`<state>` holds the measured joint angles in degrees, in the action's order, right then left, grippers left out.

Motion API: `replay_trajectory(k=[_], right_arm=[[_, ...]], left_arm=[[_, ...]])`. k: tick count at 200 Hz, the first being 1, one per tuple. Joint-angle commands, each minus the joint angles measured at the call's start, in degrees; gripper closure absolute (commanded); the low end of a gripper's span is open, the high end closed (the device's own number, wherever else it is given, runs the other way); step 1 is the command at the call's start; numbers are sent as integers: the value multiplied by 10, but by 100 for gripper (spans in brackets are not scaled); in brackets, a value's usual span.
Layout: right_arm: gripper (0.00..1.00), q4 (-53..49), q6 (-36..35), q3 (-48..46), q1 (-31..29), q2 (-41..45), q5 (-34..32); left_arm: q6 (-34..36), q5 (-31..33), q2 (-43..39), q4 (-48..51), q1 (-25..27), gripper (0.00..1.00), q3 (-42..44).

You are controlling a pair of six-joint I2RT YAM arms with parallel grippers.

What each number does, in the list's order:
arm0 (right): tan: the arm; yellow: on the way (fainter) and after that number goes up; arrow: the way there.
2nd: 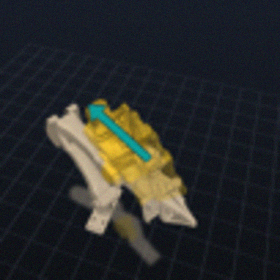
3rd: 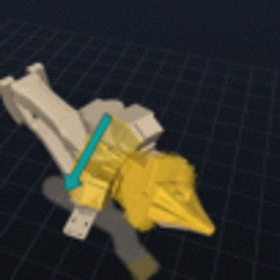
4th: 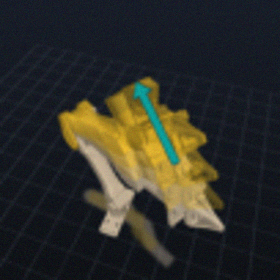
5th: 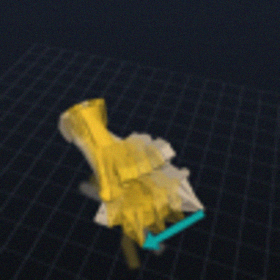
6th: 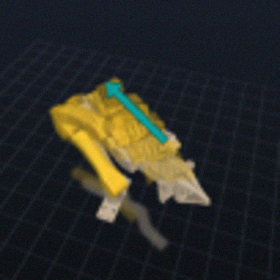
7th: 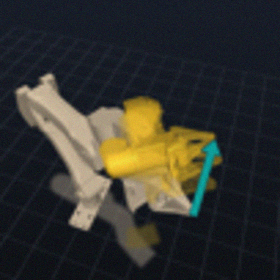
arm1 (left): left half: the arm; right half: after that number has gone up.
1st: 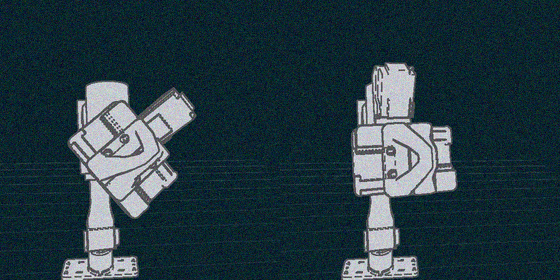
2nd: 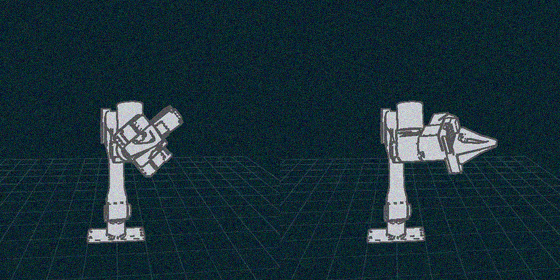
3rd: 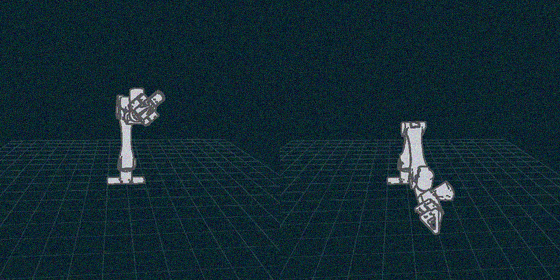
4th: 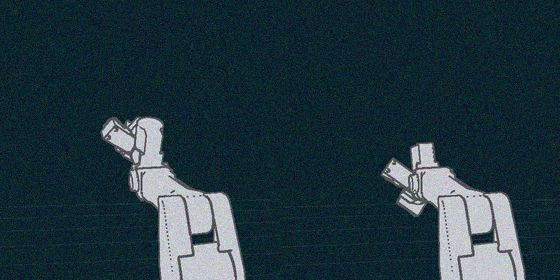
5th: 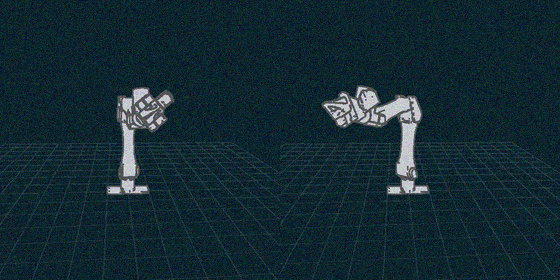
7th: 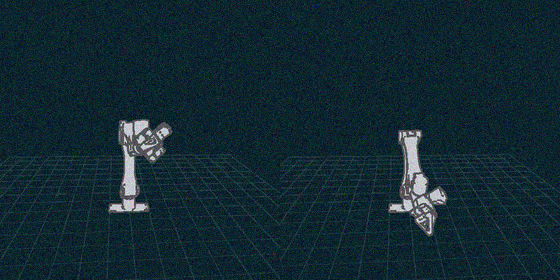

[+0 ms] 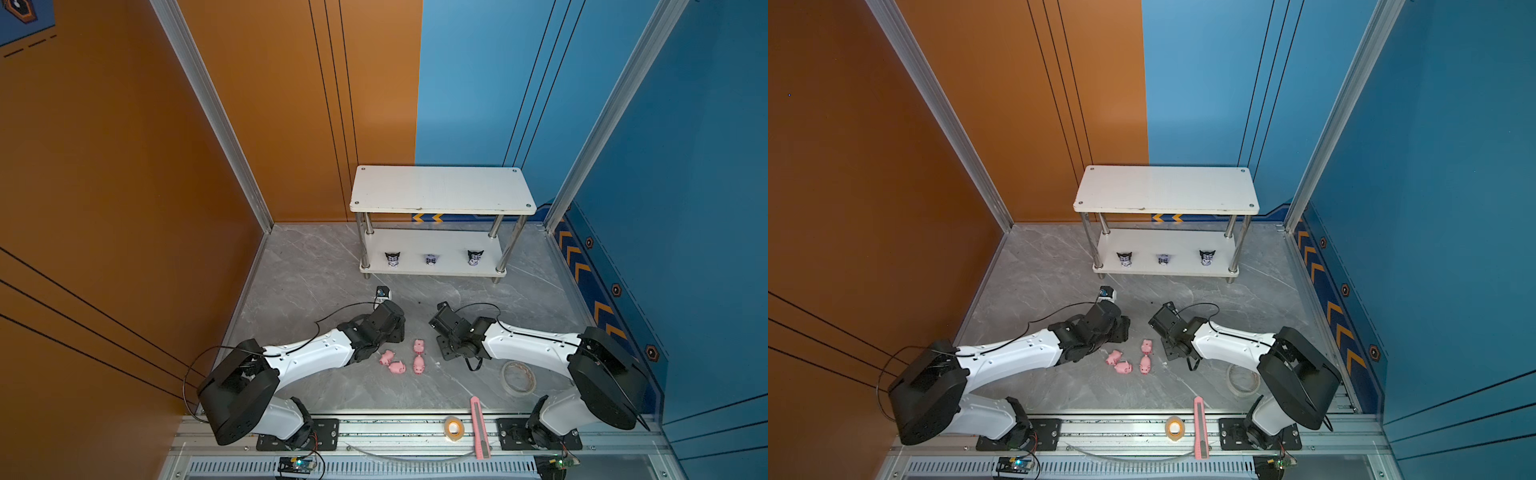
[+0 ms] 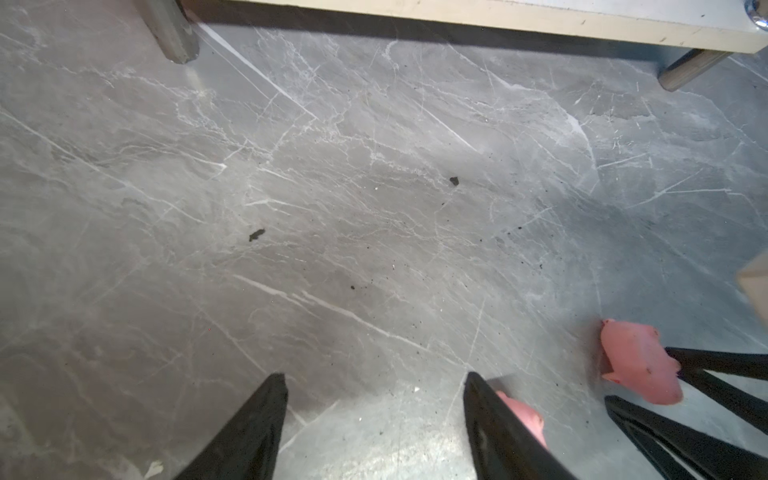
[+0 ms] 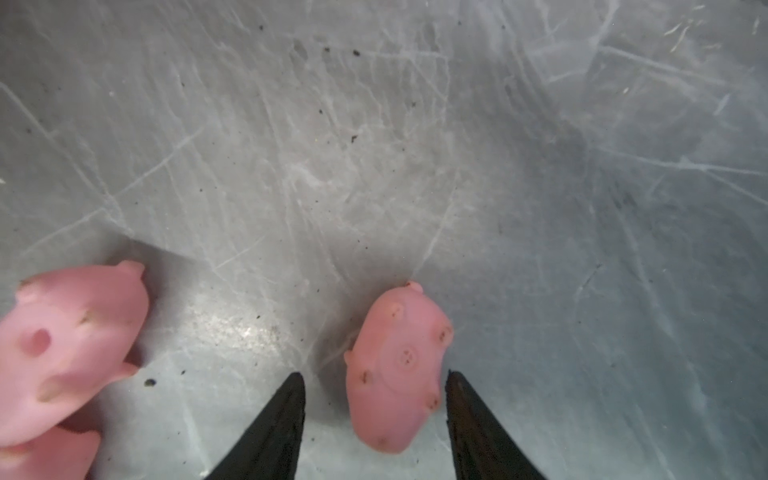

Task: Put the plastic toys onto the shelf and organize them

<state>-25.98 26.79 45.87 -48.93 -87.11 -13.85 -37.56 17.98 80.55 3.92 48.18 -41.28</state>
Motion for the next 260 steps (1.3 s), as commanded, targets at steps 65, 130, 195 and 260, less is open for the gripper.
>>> replay_trajectory(k=[65,130,195,260], right_arm=[[34,-32,-12,35,-8,-11,-44],[61,15,-4,14,-5,-46,-46],[86,85,13,-18,18,29,75],[79,285,116,-108,76,59,339]], left_arm=[[-7,9,-4,15,0,30,-2],[-15,32,-46,36,-5,29,32],[-19,36,-70,34,-14,28,44],[-25,24,-54,21,-13,27,40]])
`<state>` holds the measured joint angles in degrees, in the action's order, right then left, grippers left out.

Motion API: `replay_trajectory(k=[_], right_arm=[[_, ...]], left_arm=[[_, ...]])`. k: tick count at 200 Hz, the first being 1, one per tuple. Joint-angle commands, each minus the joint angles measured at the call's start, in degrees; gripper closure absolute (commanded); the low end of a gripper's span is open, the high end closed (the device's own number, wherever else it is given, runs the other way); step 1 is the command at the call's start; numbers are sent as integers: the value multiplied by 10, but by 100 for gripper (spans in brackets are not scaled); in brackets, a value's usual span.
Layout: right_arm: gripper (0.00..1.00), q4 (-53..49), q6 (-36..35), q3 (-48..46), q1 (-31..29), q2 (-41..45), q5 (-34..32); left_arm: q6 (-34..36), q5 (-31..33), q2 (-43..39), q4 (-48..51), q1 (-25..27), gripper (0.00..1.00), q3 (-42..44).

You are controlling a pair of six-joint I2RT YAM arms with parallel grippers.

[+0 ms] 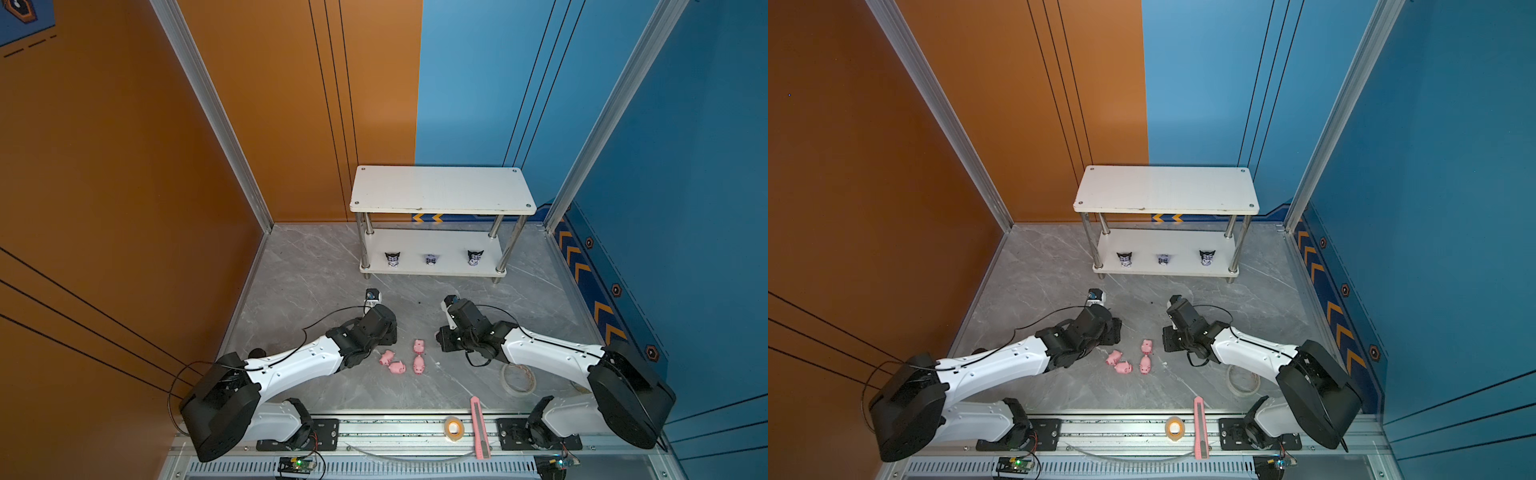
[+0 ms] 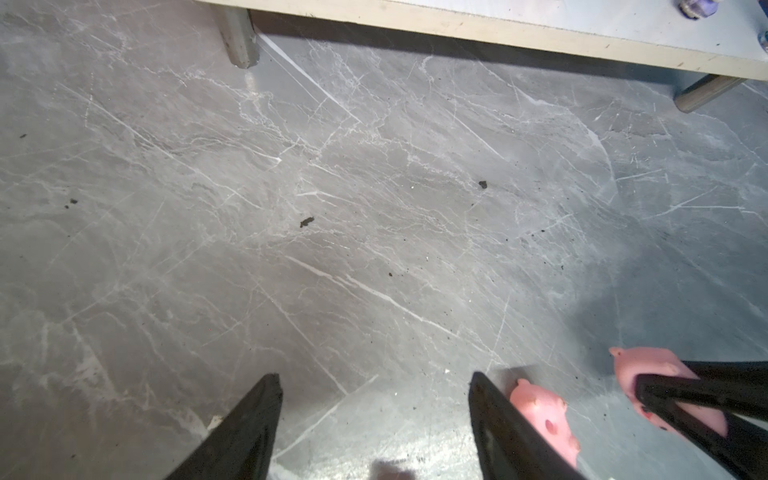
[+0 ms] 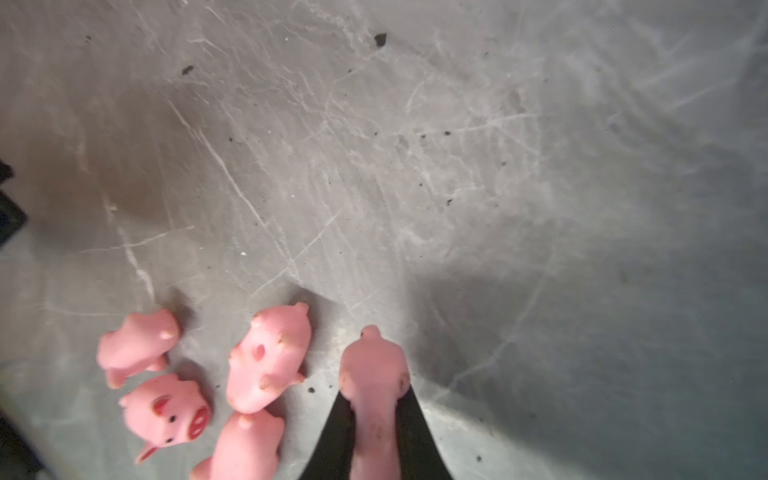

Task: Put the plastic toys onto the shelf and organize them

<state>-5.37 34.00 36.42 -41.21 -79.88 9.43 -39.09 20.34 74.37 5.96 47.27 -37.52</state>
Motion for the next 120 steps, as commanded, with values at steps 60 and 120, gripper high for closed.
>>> replay_trajectory(k=[60,120], right_arm=[[73,93,58,-24,-4,-73,106],[41,1,25,-22,23,-46,18]], left_arm=[[-9,-1,14,1,0,26,-1],[-6,5,12,4,-1,25,-1]])
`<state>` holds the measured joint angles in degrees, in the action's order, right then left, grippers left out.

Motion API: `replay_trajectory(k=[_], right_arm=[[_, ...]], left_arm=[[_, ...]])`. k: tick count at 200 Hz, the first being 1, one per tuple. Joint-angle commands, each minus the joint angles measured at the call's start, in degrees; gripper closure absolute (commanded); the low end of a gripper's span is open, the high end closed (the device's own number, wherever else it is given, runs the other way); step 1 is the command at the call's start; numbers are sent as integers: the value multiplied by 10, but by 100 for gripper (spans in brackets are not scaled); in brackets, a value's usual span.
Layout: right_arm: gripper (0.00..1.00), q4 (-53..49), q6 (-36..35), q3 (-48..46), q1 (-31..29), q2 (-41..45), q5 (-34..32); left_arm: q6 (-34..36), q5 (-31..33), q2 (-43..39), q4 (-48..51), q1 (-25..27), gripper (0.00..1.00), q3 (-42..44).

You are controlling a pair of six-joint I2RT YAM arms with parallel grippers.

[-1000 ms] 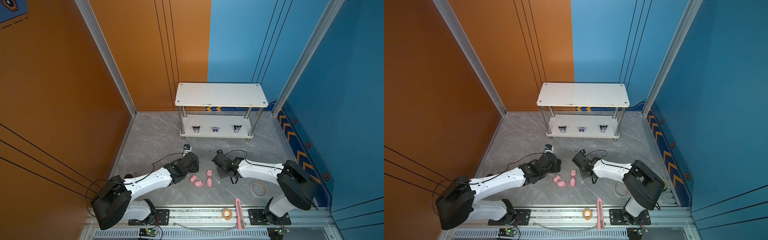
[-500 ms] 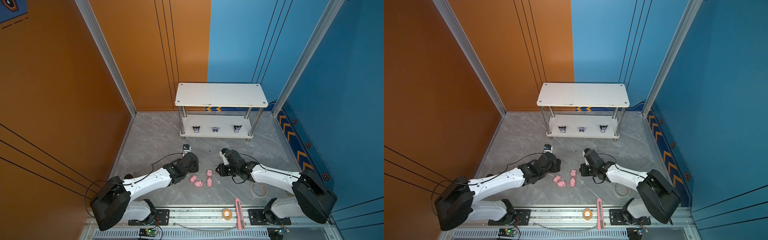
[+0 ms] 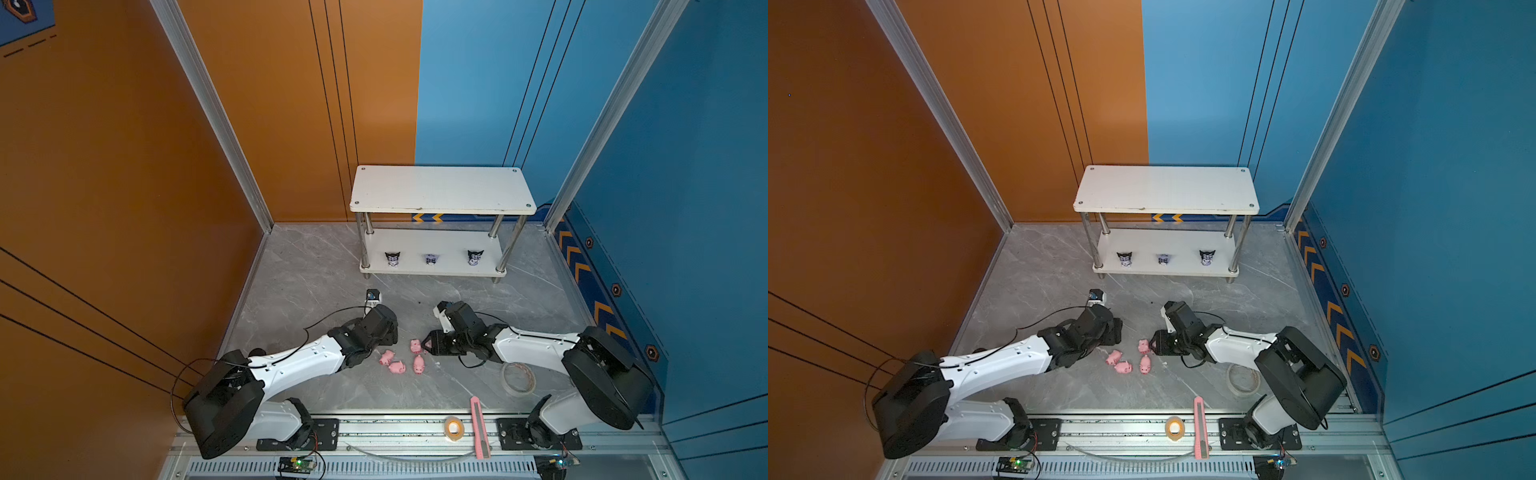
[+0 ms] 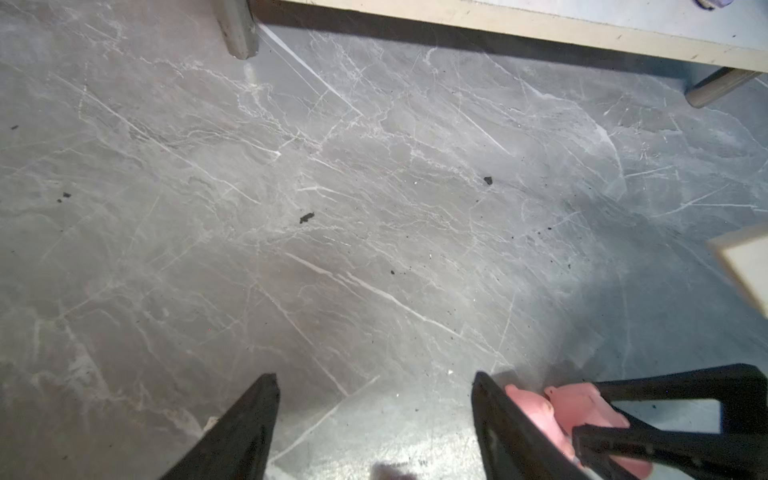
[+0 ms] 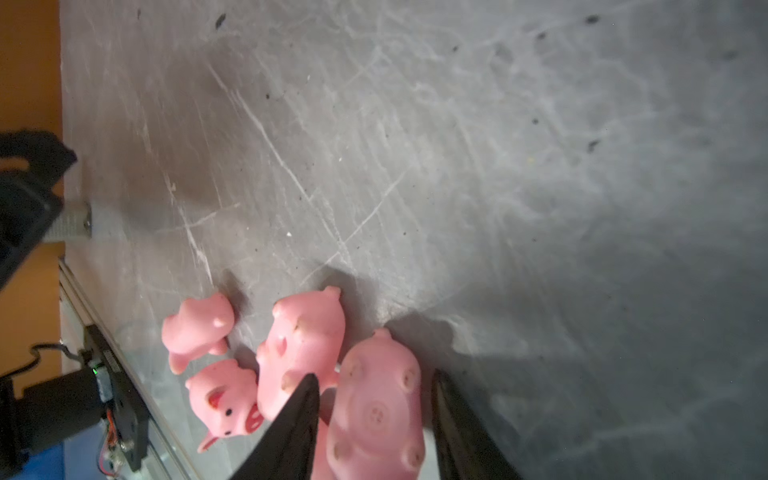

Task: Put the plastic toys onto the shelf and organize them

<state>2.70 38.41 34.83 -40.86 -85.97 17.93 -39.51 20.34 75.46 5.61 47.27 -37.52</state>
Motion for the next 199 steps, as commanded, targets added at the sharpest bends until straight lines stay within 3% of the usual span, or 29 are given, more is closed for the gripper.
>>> replay_trajectory(k=[1,23,41,59,91,103,141,199], right_arm=[[41,-81,-20,-6,21,16,-68],[32,-117,-37,-7,32,49,-93],[33,-149,-49,-5,41,82,-110],[42,-181,-63,7,30,115,-130],[78,-232,-77,44,-34,135,-180],[86,-242,-80,57,-54,131,-193],[92,-245,-91,76,-89,91,-206],[96,-228,-109,94,-86,23,-212]], left_arm=[[-3,5,1,8,-1,25,-1],[-1,5,4,6,-1,25,0],[-1,4,7,4,-1,25,-1],[0,3,8,2,-1,24,-1],[0,2,13,0,-2,24,-8],[-1,1,15,-1,-1,24,-9],[-4,1,14,3,1,24,-10],[-2,9,-3,12,0,24,-1]])
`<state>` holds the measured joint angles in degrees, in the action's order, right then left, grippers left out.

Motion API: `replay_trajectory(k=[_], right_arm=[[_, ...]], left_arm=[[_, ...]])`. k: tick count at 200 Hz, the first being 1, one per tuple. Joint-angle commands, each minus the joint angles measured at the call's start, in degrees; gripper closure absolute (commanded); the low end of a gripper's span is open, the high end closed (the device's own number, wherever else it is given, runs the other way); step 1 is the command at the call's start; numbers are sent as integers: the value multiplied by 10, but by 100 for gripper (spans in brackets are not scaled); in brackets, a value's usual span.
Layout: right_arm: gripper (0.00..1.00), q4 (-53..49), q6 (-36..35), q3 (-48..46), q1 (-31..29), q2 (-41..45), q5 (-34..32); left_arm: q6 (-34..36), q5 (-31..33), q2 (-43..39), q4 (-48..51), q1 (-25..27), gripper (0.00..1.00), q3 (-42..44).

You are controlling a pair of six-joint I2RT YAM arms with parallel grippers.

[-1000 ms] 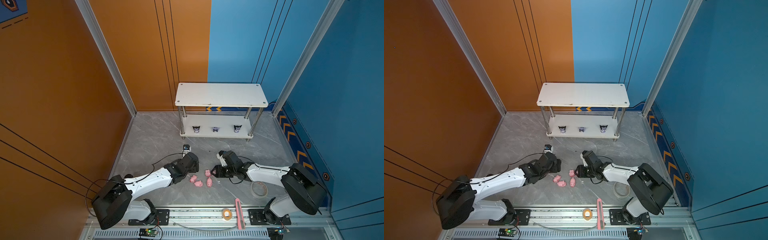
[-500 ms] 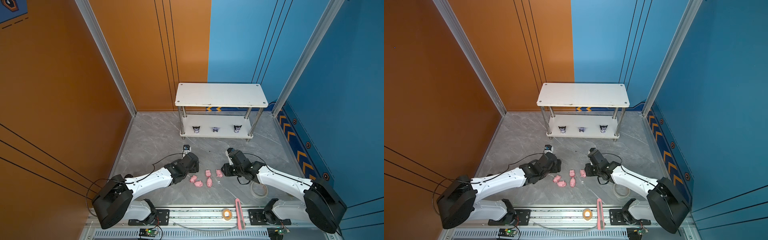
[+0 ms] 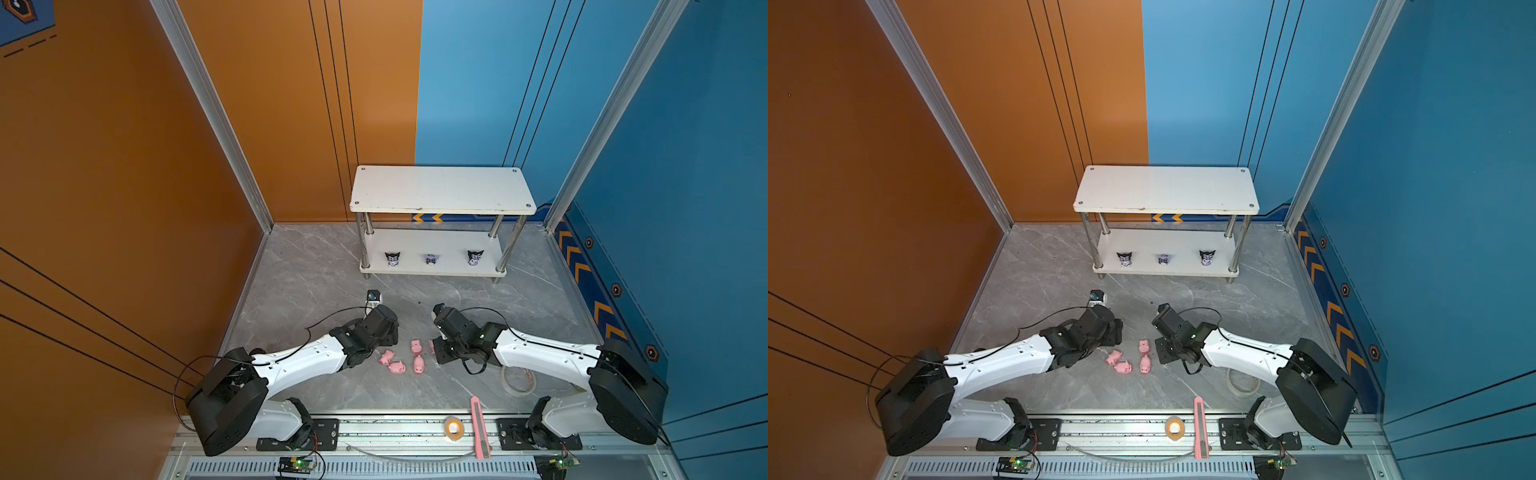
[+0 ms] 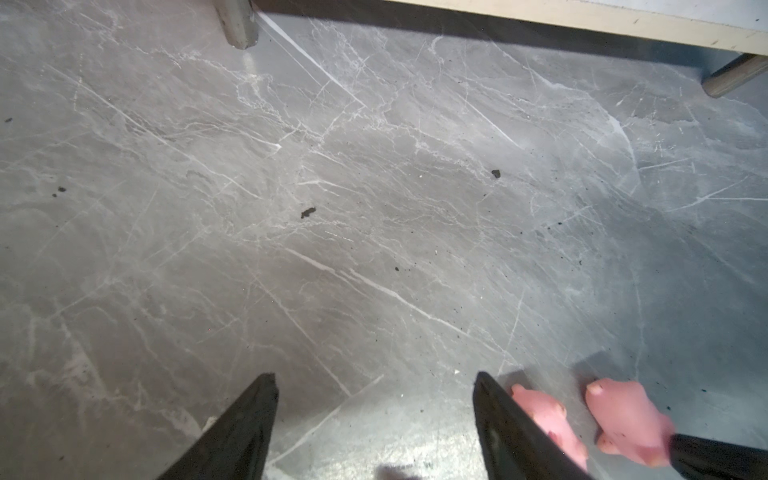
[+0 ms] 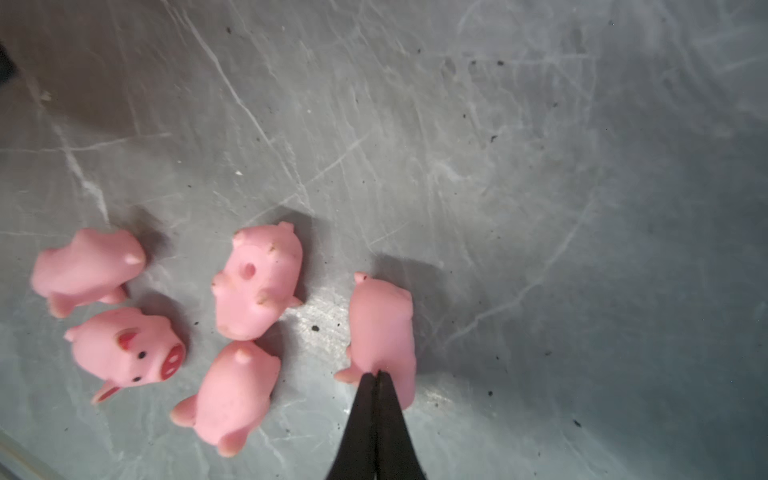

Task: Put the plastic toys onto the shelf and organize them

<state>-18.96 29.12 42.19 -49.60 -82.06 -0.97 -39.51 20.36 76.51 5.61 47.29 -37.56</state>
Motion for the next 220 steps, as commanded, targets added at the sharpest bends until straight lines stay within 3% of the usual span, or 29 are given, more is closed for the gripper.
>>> replay_trajectory(k=[1,122,162,174,188,195,220], right_arm=[[96,-12,-16,20,2,-17,-24],[96,3,-35,-36,114,26,11],[91,-33,-80,-36,99,101,-22],[82,-41,-104,-34,75,119,-31],[51,-46,-126,-35,64,130,-29],[41,-42,-130,-36,63,131,-19],[24,-35,-135,-35,51,114,-27]], left_arm=[[-3,9,-13,12,-1,24,-1],[7,-3,8,9,-7,24,-16],[13,1,5,13,-9,23,-22],[15,2,4,15,-10,23,-25],[16,3,1,18,-10,23,-26],[16,5,0,18,-11,23,-26],[15,5,-6,20,-11,23,-25]])
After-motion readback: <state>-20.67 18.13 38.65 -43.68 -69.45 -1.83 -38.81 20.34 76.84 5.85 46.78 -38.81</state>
